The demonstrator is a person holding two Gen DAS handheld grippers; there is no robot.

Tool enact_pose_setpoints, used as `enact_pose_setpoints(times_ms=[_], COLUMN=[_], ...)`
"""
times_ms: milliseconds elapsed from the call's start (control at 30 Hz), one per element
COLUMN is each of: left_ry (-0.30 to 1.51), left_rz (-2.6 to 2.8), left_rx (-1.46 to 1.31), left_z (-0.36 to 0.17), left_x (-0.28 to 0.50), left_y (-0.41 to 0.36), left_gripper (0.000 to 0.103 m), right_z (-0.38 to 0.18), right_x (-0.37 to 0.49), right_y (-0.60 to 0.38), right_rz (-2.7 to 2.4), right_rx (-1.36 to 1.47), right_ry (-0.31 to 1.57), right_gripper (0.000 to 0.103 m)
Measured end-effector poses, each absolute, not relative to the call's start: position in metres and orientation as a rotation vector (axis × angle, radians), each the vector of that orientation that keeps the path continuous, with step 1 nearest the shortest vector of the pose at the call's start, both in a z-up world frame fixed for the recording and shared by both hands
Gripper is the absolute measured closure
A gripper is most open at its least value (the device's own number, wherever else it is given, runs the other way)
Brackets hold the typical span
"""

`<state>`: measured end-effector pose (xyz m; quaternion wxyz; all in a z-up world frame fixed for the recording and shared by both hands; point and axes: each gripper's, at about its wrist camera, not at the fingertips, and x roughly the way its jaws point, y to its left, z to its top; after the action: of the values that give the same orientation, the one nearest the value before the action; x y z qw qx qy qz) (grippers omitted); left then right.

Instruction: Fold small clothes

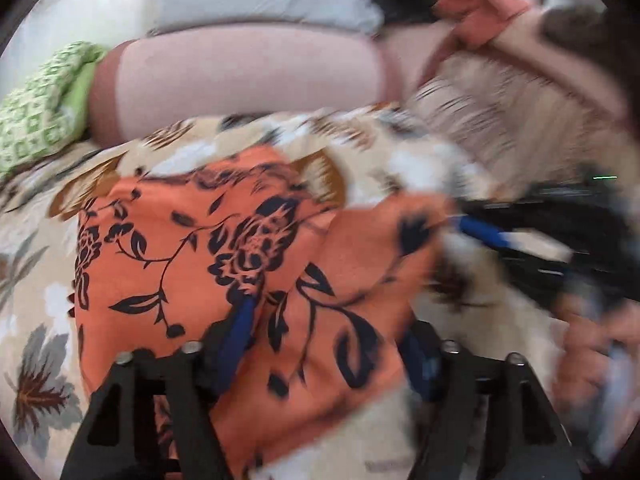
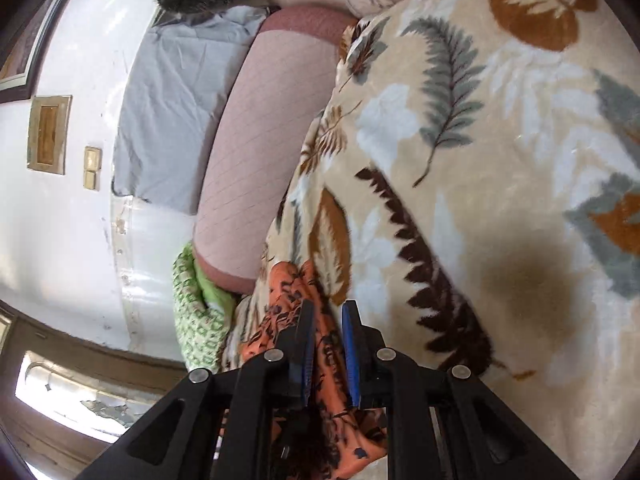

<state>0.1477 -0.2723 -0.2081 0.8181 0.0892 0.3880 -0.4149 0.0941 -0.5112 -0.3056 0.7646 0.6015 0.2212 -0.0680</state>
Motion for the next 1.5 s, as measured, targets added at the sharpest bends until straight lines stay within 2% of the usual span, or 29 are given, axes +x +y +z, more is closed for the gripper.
enact_pose_setpoints(times_ms=[133,200,367,533,567,600,667,733,767,967,1033,1067,1100,1167,1200,1267,1367,1500], left_ry=[0.696,0.671,0.838,0.951,0.964,0.976,0.985,0.969,0.959,1.015,1.026,1.037,1.035,1.027,1.03,1.054,1.072,1.054], left_rz=[-0.942,-0.841,-0.592,-0.556,-0.567,-0.561,-0.561,-0.571,-0.579,-0.637,-0.654,-0.663,-0.669,-0.671,-0.671,-0.684,-0.706,-0.707], left_rx=[0.067,0.03,0.014,0.047,0.044,0.038,0.035,0.065,0.07,0.033,0.04,0.028,0.015,0.026,0.046,0.093,0.124,0.078], left_z=[-0.178,-0.18,-0.224,-0.255,-0.259,-0.26,-0.257,-0.253,-0.252,-0.264,-0.269,-0.272,-0.275,-0.275,-0.274,-0.274,-0.271,-0.262], left_x=[0.143,0.154,0.197,0.205,0.206,0.208,0.207,0.205,0.203,0.198,0.197,0.198,0.199,0.198,0.196,0.193,0.192,0.196], left_y=[-0.206,-0.18,-0.145,-0.149,-0.149,-0.148,-0.144,-0.146,-0.147,-0.148,-0.149,-0.148,-0.147,-0.148,-0.15,-0.155,-0.155,-0.137], left_gripper=[0.017,0.017,0.017,0.016,0.015,0.014,0.014,0.014,0.014,0.01,0.005,0.004,0.003,0.002,0.001,0.0,0.0,0.0], right_z=[-0.292,-0.27,-0.25,-0.283,-0.299,-0.316,-0.33,-0.315,-0.308,-0.256,-0.259,-0.269,-0.281,-0.313,-0.324,-0.31,-0.269,-0.262], right_x=[0.111,0.122,0.148,0.184,0.188,0.191,0.188,0.191,0.192,0.251,0.272,0.294,0.311,0.333,0.335,0.339,0.349,0.383], right_y=[-0.498,-0.477,-0.426,-0.39,-0.393,-0.397,-0.405,-0.4,-0.396,-0.381,-0.388,-0.395,-0.397,-0.407,-0.414,-0.415,-0.392,-0.345], right_rz=[-0.078,-0.013,0.206,0.165,0.056,-0.021,-0.013,-0.033,-0.044,0.034,0.04,0.05,0.039,-0.016,0.007,0.002,0.121,0.337], right_rx=[1.239,1.142,1.031,0.996,0.989,1.008,1.123,1.049,1.015,0.851,0.876,0.902,0.907,0.93,1.005,1.029,0.925,0.895], right_ry=[0.449,0.41,0.424,0.674,0.766,0.838,0.824,0.821,0.807,0.688,0.693,0.739,0.802,0.911,0.889,0.892,0.804,0.897], right_gripper=[0.087,0.087,0.087,0.087,0.09,0.099,0.1,0.097,0.093,0.092,0.092,0.087,0.086,0.089,0.089,0.084,0.084,0.084])
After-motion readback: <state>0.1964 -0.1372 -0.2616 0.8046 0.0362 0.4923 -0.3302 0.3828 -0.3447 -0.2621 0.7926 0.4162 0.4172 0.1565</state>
